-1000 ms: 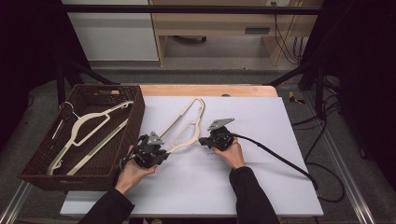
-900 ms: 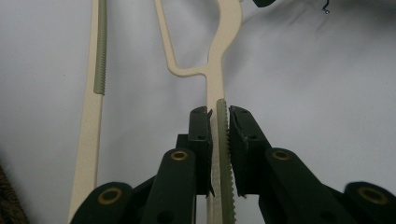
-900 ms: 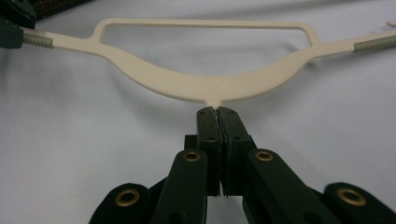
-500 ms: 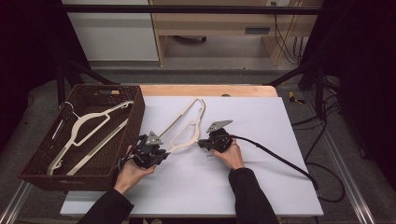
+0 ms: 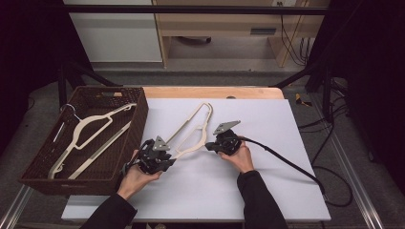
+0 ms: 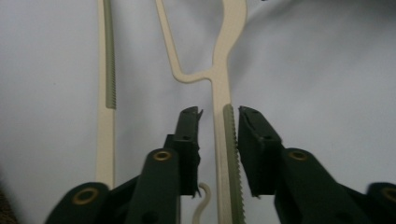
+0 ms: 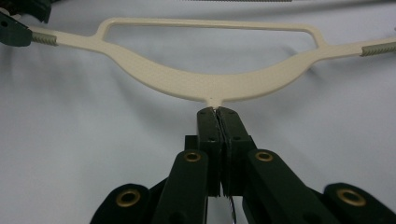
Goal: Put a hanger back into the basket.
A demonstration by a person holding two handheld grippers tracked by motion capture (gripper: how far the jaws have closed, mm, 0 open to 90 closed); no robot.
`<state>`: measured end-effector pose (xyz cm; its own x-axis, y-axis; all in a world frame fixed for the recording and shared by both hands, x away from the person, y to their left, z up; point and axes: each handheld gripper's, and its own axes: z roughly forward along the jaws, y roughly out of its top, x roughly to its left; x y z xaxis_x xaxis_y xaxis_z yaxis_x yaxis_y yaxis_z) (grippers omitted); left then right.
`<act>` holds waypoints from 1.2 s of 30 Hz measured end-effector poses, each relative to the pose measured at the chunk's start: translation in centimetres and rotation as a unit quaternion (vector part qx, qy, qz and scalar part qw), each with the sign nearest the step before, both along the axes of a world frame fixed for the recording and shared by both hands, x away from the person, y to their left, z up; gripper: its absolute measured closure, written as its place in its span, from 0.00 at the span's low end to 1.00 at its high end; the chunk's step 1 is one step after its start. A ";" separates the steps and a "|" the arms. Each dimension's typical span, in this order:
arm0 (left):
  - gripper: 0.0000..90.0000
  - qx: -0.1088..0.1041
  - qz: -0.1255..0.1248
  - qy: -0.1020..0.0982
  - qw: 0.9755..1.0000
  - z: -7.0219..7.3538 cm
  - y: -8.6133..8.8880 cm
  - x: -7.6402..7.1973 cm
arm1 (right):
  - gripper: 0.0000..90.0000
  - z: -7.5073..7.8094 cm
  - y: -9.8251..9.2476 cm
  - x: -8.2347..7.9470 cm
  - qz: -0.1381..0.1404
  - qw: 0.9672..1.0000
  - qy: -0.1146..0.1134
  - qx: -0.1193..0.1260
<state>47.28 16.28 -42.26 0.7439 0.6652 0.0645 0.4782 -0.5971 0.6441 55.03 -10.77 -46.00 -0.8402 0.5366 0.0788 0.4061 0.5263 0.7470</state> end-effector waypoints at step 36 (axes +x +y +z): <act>0.86 0.124 -0.069 -0.054 0.988 -2.3 -8.4 2.4 | 0.86 2.8 -0.6 -2.3 -0.003 1.000 -0.002 0.030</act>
